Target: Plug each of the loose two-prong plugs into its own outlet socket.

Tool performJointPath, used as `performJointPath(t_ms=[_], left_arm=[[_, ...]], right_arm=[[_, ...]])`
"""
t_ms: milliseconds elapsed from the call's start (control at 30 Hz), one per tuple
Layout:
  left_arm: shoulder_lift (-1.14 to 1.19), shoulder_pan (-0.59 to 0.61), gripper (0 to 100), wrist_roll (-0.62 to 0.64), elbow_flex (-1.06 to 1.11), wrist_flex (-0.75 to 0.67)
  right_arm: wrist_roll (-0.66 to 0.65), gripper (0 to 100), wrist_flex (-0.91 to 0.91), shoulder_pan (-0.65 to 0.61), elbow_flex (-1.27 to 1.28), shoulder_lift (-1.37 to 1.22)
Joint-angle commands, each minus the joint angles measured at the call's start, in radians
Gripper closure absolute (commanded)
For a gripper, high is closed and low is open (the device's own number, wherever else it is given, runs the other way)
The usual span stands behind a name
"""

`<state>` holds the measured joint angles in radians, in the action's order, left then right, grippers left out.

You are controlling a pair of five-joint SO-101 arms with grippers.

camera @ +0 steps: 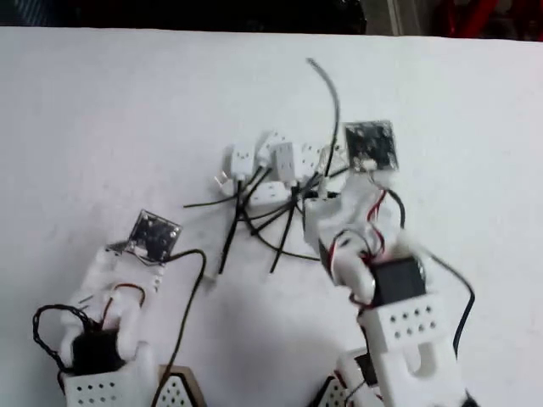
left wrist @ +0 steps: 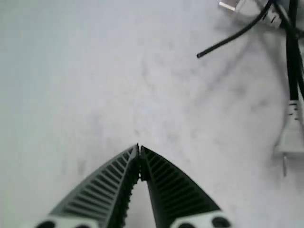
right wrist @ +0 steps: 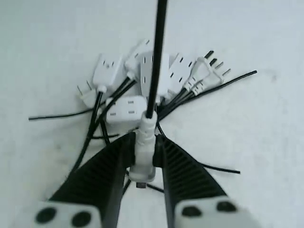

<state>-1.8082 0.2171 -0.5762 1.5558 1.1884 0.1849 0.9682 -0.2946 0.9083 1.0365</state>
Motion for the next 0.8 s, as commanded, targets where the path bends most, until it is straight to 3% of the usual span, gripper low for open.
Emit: performJointPath(t_ms=[0, 133, 333, 533, 767], left_arm=[[-0.001, -0.073, 97, -0.011, -0.169, -0.018], [0.064, -0.157, 97, -0.012, -0.284, -0.017], [0.501, -0.312, 97, -0.012, -0.534, -0.020], [0.952, -0.433, 78, -0.014, -0.789, -0.020], [1.411, -0.510, 77, -0.103, -1.042, -0.104]], right_arm=[[0.087, 98.1, -0.226, 0.028, 0.189, 0.177], [0.092, 98.1, -0.343, 0.068, 0.367, 0.340], [0.100, 98.1, -0.358, 0.116, 0.459, 0.435], [0.101, 98.1, -0.389, 0.245, 0.470, 0.435], [0.101, 98.1, -0.475, 0.317, 0.514, 0.435]])
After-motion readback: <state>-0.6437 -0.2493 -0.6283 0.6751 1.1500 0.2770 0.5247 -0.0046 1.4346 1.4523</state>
